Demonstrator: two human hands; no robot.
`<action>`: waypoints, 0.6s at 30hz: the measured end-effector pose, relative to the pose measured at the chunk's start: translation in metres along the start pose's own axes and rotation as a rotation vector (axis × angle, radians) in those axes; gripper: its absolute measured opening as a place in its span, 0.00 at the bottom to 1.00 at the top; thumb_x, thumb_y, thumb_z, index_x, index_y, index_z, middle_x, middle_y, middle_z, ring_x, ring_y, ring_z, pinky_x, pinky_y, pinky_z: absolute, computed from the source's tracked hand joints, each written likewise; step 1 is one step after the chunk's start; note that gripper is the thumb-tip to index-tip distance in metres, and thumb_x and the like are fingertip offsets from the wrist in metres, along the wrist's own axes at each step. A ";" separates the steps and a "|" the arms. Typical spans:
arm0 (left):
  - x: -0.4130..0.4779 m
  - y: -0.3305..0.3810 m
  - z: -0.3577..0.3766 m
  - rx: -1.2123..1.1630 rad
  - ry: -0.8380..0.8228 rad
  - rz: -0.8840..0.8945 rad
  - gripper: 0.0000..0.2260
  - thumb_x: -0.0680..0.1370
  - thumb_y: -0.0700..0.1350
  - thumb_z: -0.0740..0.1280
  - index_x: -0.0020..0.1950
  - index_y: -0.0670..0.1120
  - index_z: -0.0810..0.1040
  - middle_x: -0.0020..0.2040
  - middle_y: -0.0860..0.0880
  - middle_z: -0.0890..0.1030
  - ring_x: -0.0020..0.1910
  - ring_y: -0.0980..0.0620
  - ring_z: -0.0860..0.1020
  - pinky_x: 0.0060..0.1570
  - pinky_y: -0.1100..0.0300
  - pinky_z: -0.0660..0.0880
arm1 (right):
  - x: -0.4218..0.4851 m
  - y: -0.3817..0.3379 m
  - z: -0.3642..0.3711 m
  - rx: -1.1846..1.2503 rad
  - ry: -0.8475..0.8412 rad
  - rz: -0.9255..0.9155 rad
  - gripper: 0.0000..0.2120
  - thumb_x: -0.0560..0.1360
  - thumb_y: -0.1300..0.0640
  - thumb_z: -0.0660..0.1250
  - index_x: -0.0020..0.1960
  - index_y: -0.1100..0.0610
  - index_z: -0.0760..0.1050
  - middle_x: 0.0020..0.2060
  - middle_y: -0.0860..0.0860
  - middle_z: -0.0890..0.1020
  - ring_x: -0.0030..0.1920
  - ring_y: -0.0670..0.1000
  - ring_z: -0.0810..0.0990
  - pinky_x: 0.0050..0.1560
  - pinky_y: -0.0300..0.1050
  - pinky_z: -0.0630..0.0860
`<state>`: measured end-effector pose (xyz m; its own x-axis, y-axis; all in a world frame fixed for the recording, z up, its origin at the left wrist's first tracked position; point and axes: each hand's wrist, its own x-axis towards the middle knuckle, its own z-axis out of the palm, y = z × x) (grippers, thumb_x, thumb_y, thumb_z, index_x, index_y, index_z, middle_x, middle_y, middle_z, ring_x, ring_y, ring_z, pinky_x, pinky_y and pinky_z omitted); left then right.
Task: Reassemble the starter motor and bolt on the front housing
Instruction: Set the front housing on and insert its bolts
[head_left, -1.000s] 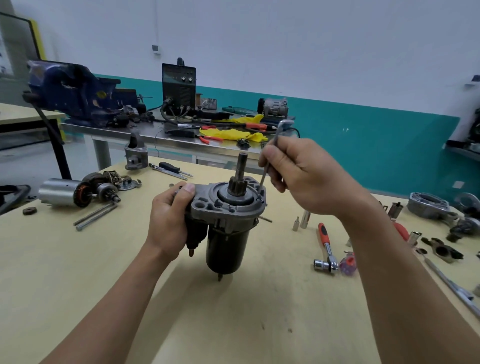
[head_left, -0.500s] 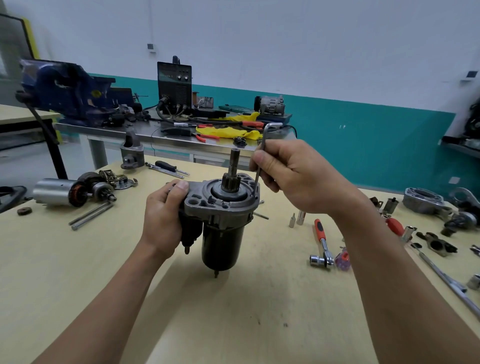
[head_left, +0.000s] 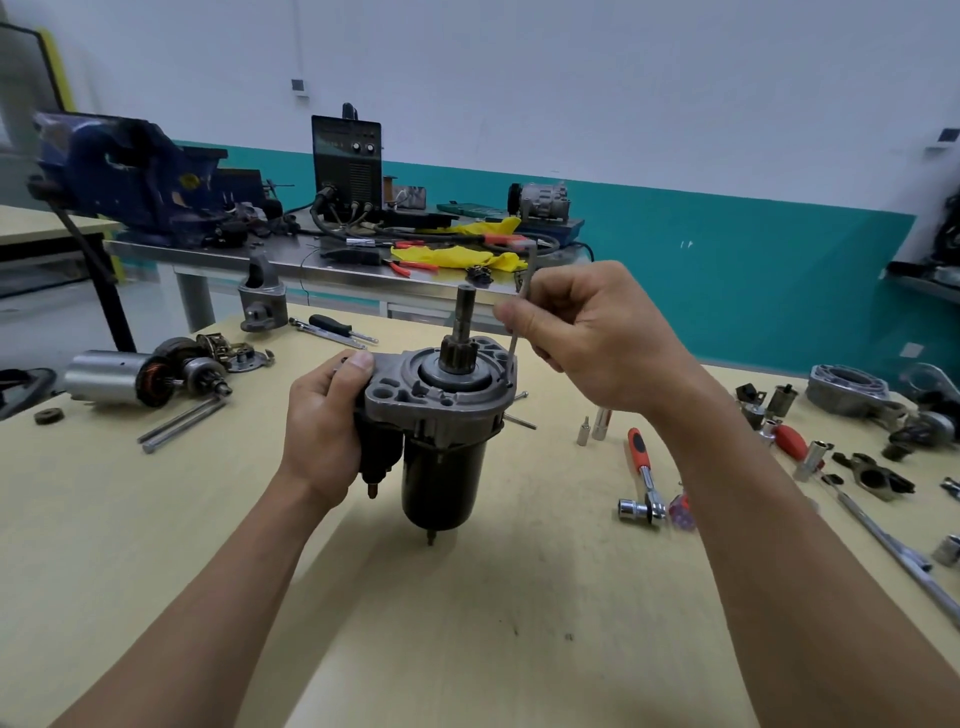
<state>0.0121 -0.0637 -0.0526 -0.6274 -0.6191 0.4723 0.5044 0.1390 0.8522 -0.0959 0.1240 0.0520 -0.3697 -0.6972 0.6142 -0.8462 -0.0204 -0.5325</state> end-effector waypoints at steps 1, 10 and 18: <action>0.000 0.001 0.000 0.002 0.001 -0.008 0.22 0.71 0.60 0.63 0.42 0.40 0.79 0.41 0.33 0.79 0.41 0.40 0.76 0.38 0.51 0.73 | 0.000 0.000 0.004 0.027 0.051 -0.013 0.18 0.76 0.53 0.71 0.30 0.56 0.72 0.23 0.48 0.68 0.26 0.44 0.65 0.27 0.42 0.64; -0.001 0.004 0.000 -0.028 0.005 -0.014 0.30 0.72 0.59 0.64 0.48 0.29 0.75 0.50 0.22 0.75 0.47 0.35 0.77 0.50 0.39 0.72 | -0.002 0.000 0.007 0.194 0.074 0.032 0.05 0.78 0.58 0.69 0.47 0.58 0.81 0.27 0.48 0.72 0.27 0.46 0.67 0.28 0.36 0.67; -0.004 0.009 0.004 -0.029 -0.001 -0.030 0.28 0.71 0.59 0.64 0.48 0.32 0.77 0.50 0.22 0.76 0.46 0.36 0.77 0.48 0.42 0.71 | -0.004 -0.004 0.003 0.168 0.073 0.092 0.08 0.78 0.58 0.69 0.40 0.57 0.80 0.27 0.47 0.77 0.28 0.45 0.73 0.30 0.36 0.71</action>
<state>0.0169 -0.0570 -0.0456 -0.6433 -0.6218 0.4466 0.5023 0.0975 0.8592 -0.0897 0.1241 0.0500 -0.4744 -0.6481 0.5958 -0.7338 -0.0828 -0.6743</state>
